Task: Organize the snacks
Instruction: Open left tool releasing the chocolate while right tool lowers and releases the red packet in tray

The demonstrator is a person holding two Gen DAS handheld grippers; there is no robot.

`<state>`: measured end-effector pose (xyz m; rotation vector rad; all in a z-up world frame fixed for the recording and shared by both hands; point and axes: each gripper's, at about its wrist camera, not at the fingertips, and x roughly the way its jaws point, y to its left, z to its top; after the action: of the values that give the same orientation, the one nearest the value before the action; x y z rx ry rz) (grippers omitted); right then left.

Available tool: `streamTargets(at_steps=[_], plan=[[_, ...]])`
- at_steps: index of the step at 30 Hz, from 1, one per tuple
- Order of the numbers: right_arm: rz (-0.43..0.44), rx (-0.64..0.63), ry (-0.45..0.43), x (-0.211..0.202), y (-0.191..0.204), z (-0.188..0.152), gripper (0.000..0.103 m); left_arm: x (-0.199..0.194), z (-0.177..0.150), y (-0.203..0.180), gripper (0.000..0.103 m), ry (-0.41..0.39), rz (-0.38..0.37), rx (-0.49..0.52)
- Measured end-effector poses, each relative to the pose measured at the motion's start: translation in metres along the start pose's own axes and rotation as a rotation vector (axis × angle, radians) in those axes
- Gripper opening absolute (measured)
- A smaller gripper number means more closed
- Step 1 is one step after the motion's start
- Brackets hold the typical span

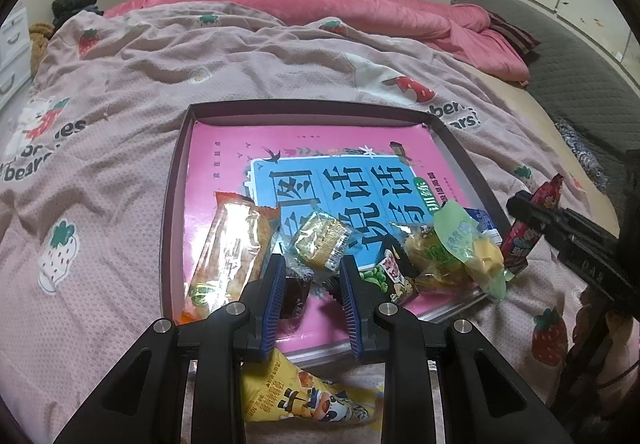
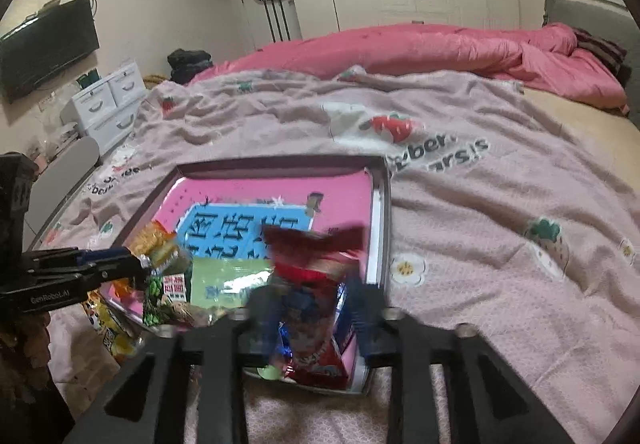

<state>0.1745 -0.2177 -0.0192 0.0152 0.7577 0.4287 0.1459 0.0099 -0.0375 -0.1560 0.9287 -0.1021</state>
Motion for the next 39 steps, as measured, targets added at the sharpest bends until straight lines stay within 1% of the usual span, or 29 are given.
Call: streamTargets(at_steps=[6,8,11,16,21,28,30,35,39], plan=[[0.006,0.013,-0.053,-0.008,-0.003,0.009,0.020,-0.001,0.000,0.000,0.029,-0.002,-0.010,-0.008],[0.005,0.011,-0.055,-0.006,-0.004,0.012,0.020,-0.002,0.001,0.000,0.029,-0.003,-0.011,-0.008],[-0.041,-0.006,-0.053,0.000,-0.005,0.016,0.020,-0.001,0.000,0.000,0.029,0.000,-0.009,-0.010],[-0.043,-0.034,-0.105,0.000,-0.003,0.027,0.020,-0.002,0.000,0.000,0.029,0.000,-0.009,-0.010],[-0.074,-0.060,-0.124,0.013,-0.001,0.031,0.020,-0.001,0.000,0.000,0.029,0.001,-0.009,-0.008],[-0.058,-0.069,-0.055,0.021,0.004,0.020,0.021,-0.001,0.001,0.000,0.028,0.002,-0.013,-0.011],[-0.054,-0.068,-0.032,0.020,0.006,0.016,0.026,-0.001,0.000,0.000,0.029,0.002,-0.016,-0.011],[-0.071,-0.102,-0.030,0.012,0.017,0.010,0.039,-0.001,0.001,0.001,0.029,0.003,-0.016,-0.010],[-0.065,-0.124,-0.037,0.007,0.023,0.008,0.041,-0.002,0.002,0.001,0.029,0.004,-0.020,-0.009]])
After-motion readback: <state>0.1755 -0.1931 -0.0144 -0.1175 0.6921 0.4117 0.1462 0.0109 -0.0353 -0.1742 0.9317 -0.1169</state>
